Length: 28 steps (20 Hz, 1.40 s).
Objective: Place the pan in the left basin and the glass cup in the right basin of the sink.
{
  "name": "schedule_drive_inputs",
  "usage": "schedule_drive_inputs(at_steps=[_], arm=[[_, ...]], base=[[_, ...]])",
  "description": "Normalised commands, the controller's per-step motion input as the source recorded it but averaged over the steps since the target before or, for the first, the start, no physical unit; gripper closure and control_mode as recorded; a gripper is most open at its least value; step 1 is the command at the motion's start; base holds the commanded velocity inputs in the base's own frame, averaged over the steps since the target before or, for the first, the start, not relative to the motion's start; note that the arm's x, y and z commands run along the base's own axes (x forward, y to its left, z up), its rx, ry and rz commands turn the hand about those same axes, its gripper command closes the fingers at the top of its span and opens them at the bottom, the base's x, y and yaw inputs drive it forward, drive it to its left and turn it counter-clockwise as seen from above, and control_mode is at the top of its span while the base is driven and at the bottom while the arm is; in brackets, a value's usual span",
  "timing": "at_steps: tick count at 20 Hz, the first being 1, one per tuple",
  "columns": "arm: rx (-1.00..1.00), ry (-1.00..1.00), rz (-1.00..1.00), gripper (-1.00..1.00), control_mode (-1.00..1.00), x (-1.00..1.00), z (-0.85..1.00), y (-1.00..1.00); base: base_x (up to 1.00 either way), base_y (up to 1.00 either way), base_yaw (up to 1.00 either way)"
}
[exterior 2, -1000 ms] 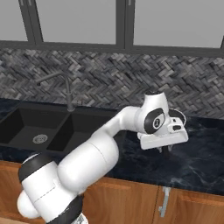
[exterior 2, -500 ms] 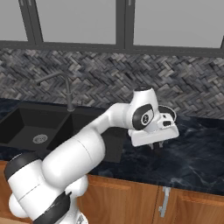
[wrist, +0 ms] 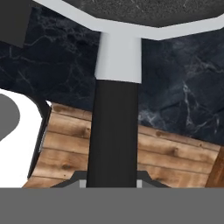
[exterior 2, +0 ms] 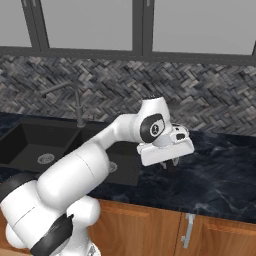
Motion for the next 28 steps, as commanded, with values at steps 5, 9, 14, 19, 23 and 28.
schedule_drive_inputs(at_steps=[5,9,14,19,23,28], arm=[[0.0,0.01,0.07,1.0,-1.0,-0.04,0.04,0.25],[0.0,0.0,0.08,1.0,-1.0,-0.07,0.09,0.21],[0.0,0.0,0.05,1.0,-1.0,-0.05,0.05,0.32],[0.0,0.01,0.02,1.0,-1.0,-0.01,0.0,0.45],[0.01,0.06,0.01,1.0,-1.0,0.04,0.0,0.41],[0.03,0.03,0.01,1.0,-1.0,0.1,0.0,0.35]], base=[[0.0,0.0,0.0],[0.0,0.0,0.0],[0.0,0.0,0.0],[0.0,0.0,0.0],[0.0,0.0,0.0],[0.0,0.0,0.0]])
